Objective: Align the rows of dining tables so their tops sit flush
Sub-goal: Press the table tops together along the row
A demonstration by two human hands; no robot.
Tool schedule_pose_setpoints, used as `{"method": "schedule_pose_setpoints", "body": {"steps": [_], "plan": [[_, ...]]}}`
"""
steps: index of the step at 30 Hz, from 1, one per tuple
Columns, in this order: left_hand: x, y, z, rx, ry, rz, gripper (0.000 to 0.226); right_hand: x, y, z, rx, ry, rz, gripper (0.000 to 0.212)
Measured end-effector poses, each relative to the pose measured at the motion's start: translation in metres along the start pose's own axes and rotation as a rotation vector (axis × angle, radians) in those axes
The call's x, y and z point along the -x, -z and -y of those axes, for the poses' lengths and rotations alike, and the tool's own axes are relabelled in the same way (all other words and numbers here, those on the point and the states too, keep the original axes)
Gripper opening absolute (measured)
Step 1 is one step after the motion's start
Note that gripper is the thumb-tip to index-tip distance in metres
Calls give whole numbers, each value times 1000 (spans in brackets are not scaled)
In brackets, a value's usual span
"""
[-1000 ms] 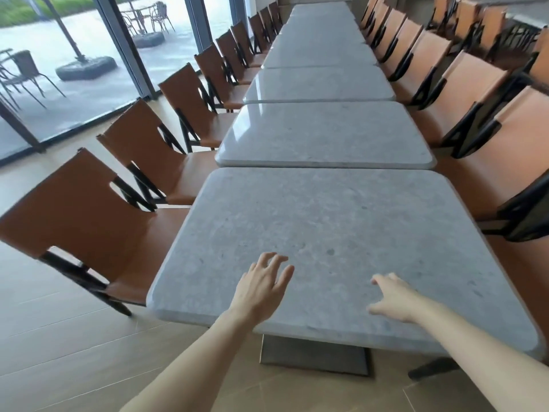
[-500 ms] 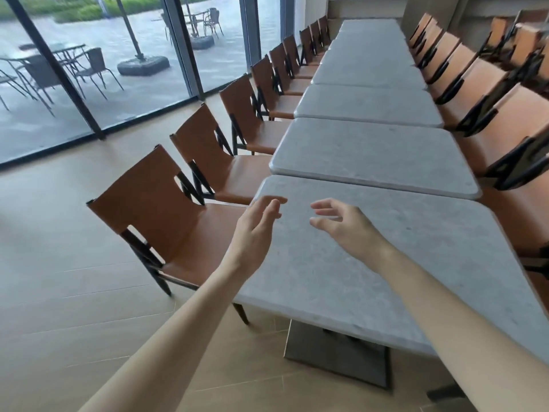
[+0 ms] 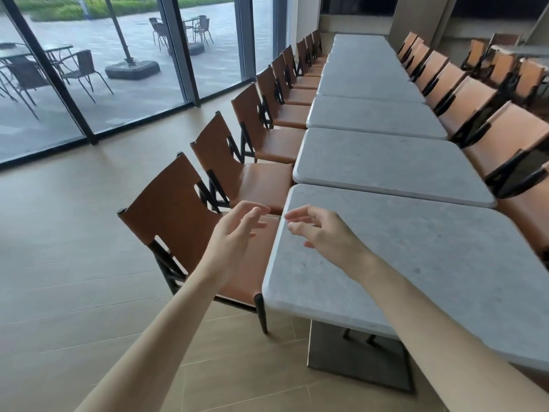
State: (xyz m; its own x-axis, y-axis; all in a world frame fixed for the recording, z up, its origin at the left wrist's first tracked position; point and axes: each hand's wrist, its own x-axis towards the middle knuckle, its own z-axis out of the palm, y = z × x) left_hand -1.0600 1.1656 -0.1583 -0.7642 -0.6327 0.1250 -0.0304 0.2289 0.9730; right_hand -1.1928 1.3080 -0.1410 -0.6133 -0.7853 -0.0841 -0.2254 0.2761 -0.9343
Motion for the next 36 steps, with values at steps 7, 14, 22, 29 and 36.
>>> {"method": "schedule_pose_setpoints", "body": {"steps": [7, 14, 22, 29, 36], "plan": [[-19, 53, 30, -19, 56, 7, 25, -34, -58, -4, 28, -62, 36, 10], [-75, 63, 43, -53, 85, 50, 26, -90, -61, -2, 32, -90, 6, 10], [-176, 37, 48, -96, 186, 132, 25, -175, -17, -15, -34, -141, -65, 11], [-267, 4, 65, -123, 198, 141, 21, -251, 21, -33, -75, -167, -114, 13], [-322, -38, 90, -131, 277, 202, 19, -296, 44, -64, -93, -215, -170, 12]]}}
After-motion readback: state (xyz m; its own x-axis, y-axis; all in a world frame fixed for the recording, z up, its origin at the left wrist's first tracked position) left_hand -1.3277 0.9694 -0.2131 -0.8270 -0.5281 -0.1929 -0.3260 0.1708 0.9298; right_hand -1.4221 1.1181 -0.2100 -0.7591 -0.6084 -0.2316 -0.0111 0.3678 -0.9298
